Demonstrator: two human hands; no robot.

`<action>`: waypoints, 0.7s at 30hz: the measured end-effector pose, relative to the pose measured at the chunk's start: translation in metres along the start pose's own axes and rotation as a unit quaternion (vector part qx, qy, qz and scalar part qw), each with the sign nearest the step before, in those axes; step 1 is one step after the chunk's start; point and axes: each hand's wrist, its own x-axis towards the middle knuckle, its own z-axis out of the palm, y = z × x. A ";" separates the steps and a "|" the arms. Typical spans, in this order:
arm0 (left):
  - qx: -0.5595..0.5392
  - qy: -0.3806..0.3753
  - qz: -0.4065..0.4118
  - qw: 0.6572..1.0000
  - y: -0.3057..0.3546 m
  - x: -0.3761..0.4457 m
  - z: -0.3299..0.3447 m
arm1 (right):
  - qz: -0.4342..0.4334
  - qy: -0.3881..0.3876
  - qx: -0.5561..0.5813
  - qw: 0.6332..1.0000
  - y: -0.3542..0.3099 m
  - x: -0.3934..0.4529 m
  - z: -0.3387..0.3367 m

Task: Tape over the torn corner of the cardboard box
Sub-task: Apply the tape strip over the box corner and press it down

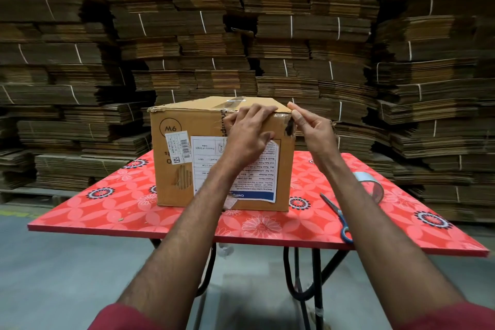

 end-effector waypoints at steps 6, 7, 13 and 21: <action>-0.007 0.004 0.014 1.000 -0.002 0.001 -0.001 | -0.004 0.005 -0.007 1.000 0.022 -0.026 0.015; -0.013 0.001 0.014 1.000 -0.002 0.001 -0.002 | -0.002 0.004 -0.009 1.000 0.025 -0.030 0.017; -0.081 0.002 -0.005 0.997 -0.024 -0.012 -0.023 | -0.040 0.005 -0.073 0.996 0.014 -0.040 0.040; -0.140 0.032 -0.030 0.989 -0.095 -0.046 -0.075 | -0.099 -0.055 -0.159 0.981 -0.001 -0.046 0.109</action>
